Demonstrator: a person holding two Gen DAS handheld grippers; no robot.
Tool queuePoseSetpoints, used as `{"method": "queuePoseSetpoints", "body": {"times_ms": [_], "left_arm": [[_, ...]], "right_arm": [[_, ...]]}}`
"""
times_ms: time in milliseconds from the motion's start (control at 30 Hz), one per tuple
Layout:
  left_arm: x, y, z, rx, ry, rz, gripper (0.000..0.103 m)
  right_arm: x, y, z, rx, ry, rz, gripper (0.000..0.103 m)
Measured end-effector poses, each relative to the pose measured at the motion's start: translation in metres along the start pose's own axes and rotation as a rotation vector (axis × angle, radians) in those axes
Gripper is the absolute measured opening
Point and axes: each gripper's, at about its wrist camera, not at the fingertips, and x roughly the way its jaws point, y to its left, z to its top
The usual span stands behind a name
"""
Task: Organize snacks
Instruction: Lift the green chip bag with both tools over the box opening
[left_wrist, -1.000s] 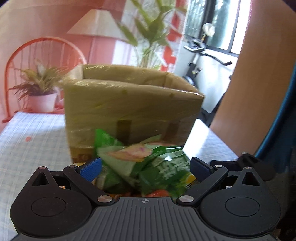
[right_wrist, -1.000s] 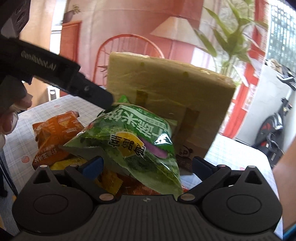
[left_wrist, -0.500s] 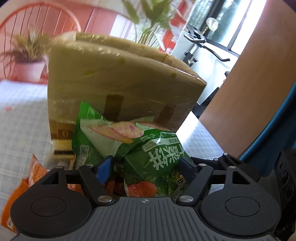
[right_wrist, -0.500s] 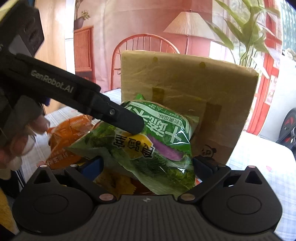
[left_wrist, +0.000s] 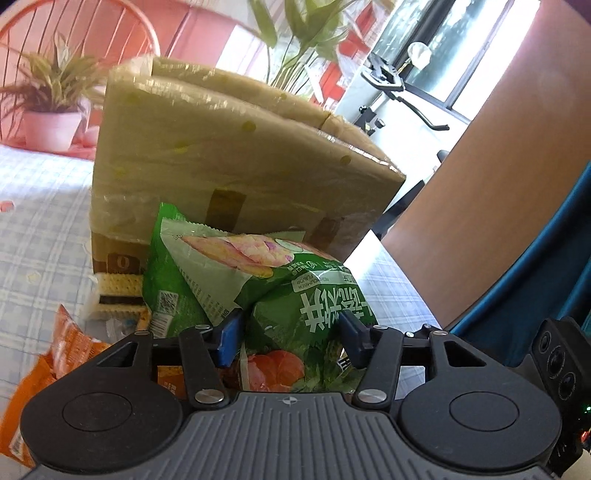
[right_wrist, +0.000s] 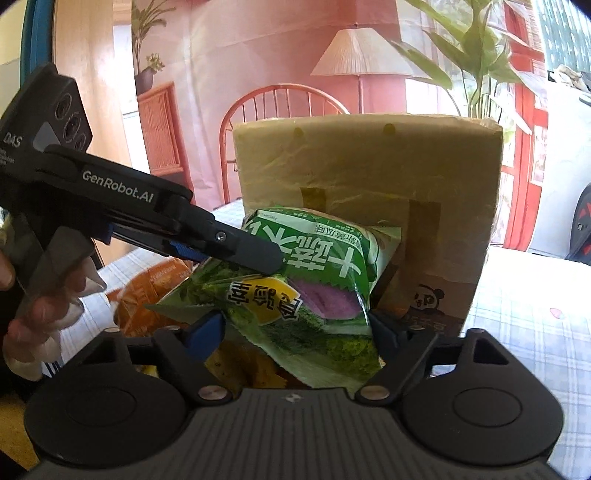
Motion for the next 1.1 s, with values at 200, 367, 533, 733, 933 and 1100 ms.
{"method": "queuePoseSetpoints", "body": {"times_ms": [200, 367, 533, 733, 933, 1100], "left_arm": [[-0.018, -0.005, 0.002, 0.031, -0.022, -0.015, 0.058], [-0.037, -0.010, 0.008, 0.053, -0.059, -0.039, 0.058], [-0.054, -0.015, 0.021, 0.078, -0.103, -0.054, 0.058], [-0.064, -0.019, 0.046, 0.109, -0.135, -0.082, 0.058], [-0.076, -0.026, 0.071, 0.127, -0.194, -0.115, 0.058], [-0.074, -0.027, 0.091, 0.120, -0.216, -0.122, 0.058]], "right_arm": [[-0.014, 0.012, 0.006, 0.008, -0.028, -0.006, 0.079], [-0.027, 0.025, 0.014, 0.000, -0.057, -0.023, 0.079], [-0.036, 0.040, 0.030, -0.040, -0.092, -0.063, 0.079], [-0.039, 0.048, 0.058, -0.042, -0.110, -0.097, 0.079], [-0.045, 0.049, 0.094, -0.059, -0.137, -0.117, 0.079], [-0.041, 0.041, 0.122, -0.085, -0.140, -0.124, 0.079]]}}
